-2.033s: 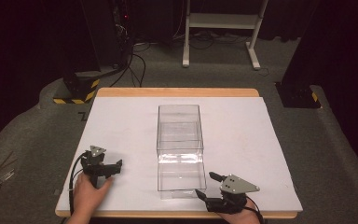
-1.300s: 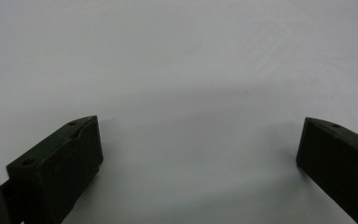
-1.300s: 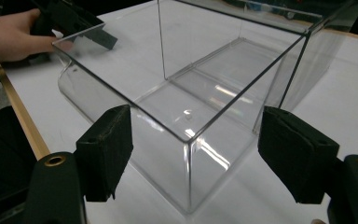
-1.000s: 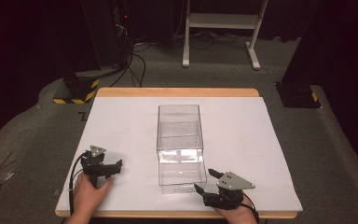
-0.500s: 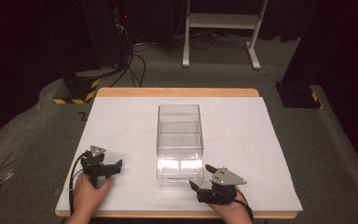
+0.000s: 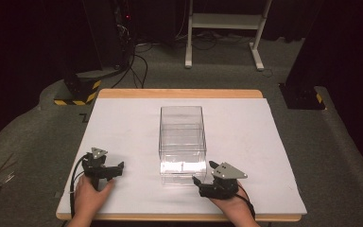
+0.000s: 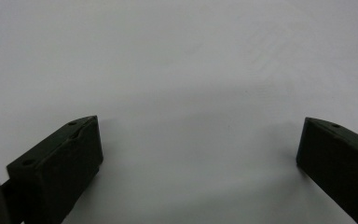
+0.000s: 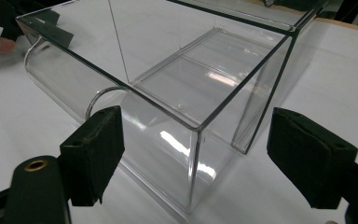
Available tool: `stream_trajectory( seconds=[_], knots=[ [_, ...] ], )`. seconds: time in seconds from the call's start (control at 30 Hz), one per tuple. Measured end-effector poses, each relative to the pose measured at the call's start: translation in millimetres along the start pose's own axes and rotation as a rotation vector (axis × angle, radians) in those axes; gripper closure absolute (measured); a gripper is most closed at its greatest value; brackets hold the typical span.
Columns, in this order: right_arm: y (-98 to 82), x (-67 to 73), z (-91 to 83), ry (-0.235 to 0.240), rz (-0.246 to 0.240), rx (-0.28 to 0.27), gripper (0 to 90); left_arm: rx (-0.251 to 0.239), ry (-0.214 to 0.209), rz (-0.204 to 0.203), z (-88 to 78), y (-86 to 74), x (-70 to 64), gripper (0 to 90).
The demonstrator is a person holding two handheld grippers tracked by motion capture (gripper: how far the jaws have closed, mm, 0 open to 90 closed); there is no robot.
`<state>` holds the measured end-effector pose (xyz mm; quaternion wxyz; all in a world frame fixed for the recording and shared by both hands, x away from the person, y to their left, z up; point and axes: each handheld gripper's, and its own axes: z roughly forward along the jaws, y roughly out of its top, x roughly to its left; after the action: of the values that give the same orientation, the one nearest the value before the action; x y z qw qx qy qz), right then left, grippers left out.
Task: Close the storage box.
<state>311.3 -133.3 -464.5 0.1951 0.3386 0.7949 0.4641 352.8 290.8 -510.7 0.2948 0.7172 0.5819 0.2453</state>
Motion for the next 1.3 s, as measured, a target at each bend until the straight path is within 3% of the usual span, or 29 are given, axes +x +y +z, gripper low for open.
stream_trajectory(
  seconds=[0.9, 1.3],
  knots=[
    [11.7, -16.9, 22.1, -0.025, 0.030, 0.013, 18.8, -0.001, 0.000, 0.000, 0.1, -0.1, -0.1, 0.6],
    [16.9, -26.0, 34.9, -0.067, 0.054, 0.008, 17.6, 0.000, 0.000, 0.000, 0.0, 0.0, 0.0, 0.6]
  ],
)
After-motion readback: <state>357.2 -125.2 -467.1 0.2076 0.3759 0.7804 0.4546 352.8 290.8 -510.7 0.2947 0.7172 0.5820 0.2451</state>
